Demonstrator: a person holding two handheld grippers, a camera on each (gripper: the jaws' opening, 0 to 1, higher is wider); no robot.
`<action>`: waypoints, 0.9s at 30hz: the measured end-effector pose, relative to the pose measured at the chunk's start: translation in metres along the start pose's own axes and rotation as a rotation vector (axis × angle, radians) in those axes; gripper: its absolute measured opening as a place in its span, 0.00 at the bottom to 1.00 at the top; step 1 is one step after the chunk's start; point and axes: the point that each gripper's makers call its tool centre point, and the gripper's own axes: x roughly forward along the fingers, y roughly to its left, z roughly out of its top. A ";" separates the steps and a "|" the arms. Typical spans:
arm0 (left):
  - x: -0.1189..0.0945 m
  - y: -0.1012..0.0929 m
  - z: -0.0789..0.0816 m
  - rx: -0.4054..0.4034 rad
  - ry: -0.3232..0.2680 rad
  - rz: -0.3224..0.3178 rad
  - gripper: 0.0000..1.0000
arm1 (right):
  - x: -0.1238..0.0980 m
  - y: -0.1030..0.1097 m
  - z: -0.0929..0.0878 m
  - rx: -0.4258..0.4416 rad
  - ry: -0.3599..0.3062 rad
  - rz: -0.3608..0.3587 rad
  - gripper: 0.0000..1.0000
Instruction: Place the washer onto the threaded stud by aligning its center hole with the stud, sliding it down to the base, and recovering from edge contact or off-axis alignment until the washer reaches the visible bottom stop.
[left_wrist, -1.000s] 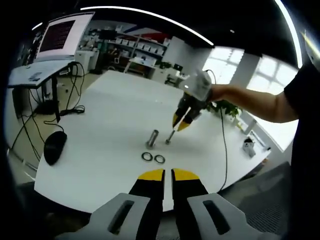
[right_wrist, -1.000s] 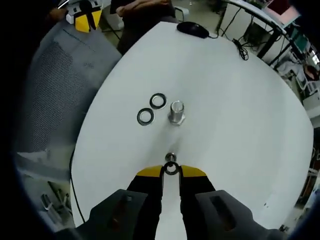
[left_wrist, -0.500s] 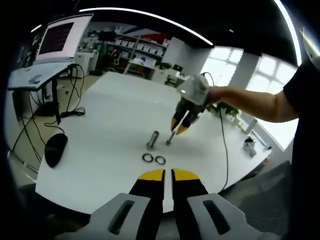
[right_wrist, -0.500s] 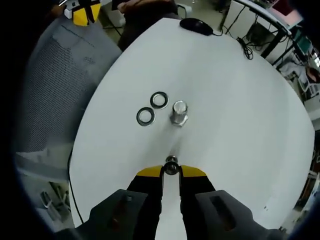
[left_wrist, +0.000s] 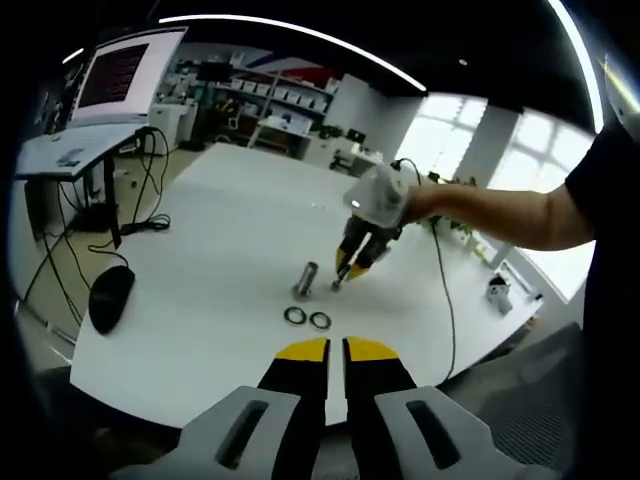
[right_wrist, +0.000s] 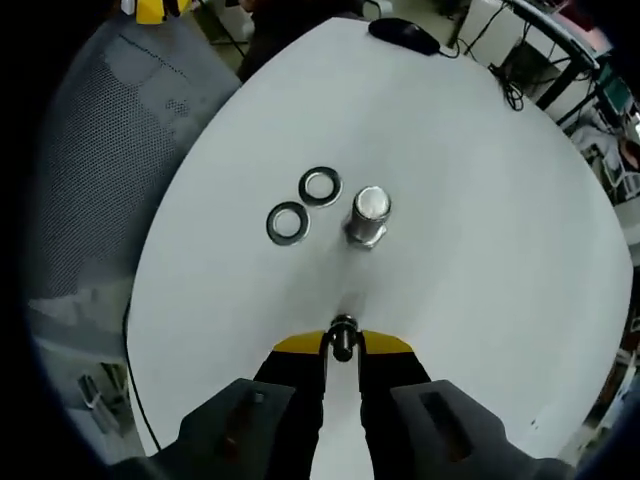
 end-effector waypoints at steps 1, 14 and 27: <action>0.000 0.000 0.000 0.000 0.000 0.000 0.02 | 0.002 0.000 0.000 0.000 0.002 0.001 0.13; 0.000 -0.002 0.003 -0.004 -0.015 -0.014 0.03 | 0.012 -0.002 0.001 -0.009 0.017 0.011 0.14; -0.001 -0.003 0.001 -0.003 -0.012 -0.014 0.03 | -0.054 0.011 0.042 0.187 -0.253 -0.104 0.34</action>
